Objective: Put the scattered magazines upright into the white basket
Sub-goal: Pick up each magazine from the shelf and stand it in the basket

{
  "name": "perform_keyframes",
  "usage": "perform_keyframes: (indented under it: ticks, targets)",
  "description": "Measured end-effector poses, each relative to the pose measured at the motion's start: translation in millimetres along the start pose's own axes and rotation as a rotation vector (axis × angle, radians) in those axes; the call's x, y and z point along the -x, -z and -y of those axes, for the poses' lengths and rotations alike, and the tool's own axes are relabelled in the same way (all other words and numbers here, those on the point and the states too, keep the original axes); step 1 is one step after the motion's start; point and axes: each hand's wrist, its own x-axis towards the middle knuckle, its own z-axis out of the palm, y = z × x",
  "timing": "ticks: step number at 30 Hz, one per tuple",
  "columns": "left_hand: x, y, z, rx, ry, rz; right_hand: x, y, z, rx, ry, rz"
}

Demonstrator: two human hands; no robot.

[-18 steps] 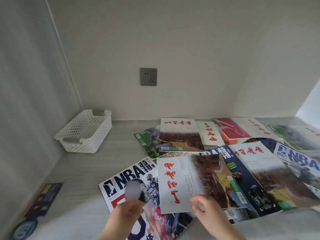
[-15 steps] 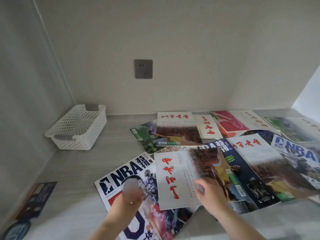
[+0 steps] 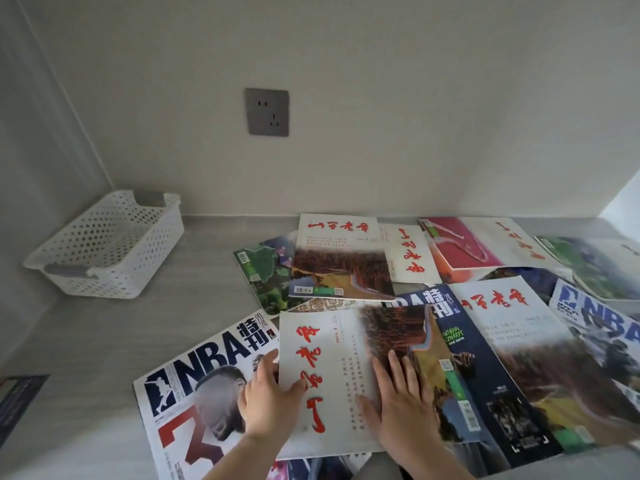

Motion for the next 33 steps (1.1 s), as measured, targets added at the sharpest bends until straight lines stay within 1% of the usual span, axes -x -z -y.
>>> perform_keyframes:
  ticks: [2,3,6,9,11,14,17,20,21,24,26,28,29,31,32,33]
  targets:
    - [-3,0,-4,0.283,0.064,0.013,0,4,1,-0.036,0.009,-0.013]
    - [-4,2,-7,0.355,0.088,0.041,-1,8,1,-0.068,0.02,-0.021]
    - [-7,10,-13,0.403,0.098,0.115,-11,28,3,-0.194,0.104,-0.078]
    - [-3,23,-22,0.394,-0.006,0.077,-39,63,13,-0.309,0.2,-0.111]
    - [-2,37,-31,0.39,-0.098,0.08,-61,90,25,-0.418,0.254,-0.049]
    - [2,70,-42,0.353,-0.235,0.049,-86,125,47,-0.62,0.313,0.123]
    - [5,111,-45,0.33,-0.336,-0.067,-105,151,74,-0.677,0.398,0.198]
    - [8,153,-41,0.284,-0.394,-0.085,-112,166,110,-0.75,0.458,0.289]
    - [8,166,-38,0.304,-0.395,-0.09,-112,168,124,-0.778,0.475,0.284]
    - [3,207,-22,0.475,-0.36,-0.146,-112,172,167,-0.898,0.515,0.21]
    - [-2,234,-6,0.571,-0.386,-0.185,-113,180,198,-0.959,0.542,0.145]
    - [-6,258,15,0.689,-0.437,-0.135,-117,189,227,-1.029,0.554,0.071]
    - [-10,266,27,0.713,-0.459,-0.114,-119,193,242,-1.073,0.554,0.039]
    - [-18,278,39,0.731,-0.491,-0.127,-123,200,270,-1.137,0.549,-0.028]
    - [-23,282,41,0.732,-0.506,-0.159,-125,201,285,-1.15,0.556,-0.057]
    - [-30,284,41,0.722,-0.492,-0.233,-128,202,300,-1.158,0.566,-0.078]
